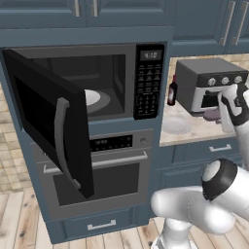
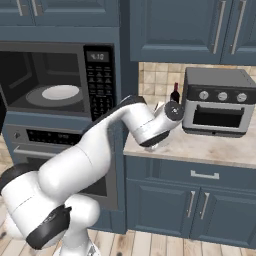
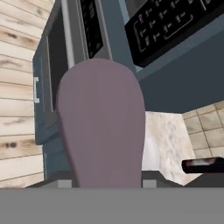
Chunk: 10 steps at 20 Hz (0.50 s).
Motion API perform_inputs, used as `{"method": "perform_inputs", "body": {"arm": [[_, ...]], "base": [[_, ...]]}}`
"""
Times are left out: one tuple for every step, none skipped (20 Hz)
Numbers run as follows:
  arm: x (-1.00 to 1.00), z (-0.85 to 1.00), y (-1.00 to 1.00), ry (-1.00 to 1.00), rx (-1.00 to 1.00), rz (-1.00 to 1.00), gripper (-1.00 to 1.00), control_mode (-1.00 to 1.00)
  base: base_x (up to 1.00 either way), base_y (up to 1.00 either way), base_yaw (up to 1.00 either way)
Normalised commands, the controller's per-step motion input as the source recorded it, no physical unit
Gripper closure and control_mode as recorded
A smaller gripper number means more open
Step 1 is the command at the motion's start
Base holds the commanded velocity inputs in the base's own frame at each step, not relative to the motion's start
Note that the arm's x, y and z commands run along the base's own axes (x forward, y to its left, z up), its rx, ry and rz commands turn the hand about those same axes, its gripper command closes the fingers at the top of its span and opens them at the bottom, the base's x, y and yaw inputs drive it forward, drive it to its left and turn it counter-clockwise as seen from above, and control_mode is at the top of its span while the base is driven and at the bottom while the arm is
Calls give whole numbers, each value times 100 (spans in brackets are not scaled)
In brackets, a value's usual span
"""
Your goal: Pick the eggplant from the counter and place it in the microwave. Then turn on the microwave.
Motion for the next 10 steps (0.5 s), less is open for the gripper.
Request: {"method": "perform_inputs", "body": {"arm": [[-57,28,21,-7,0,0,100,-100],[-56,27,22,-6,0,0,100,-100],[-54,27,25,-6,0,0,100,-100],[-52,27,26,-5,0,0,100,-100],[-51,27,28,-4,0,0,100,-100],[-49,27,31,-4,0,0,100,-100],[-46,27,32,-1,0,0,100,-100],[-44,26,34,0,0,0,100,-100],[-41,26,34,0,0,0,100,-100],[-41,26,34,0,0,0,100,-100]], "base": [[0,0,0],[0,0,0],[0,0,0],[0,0,0],[0,0,0],[0,0,0],[0,0,0],[0,0,0],[0,0,0],[0,0,0]]}}
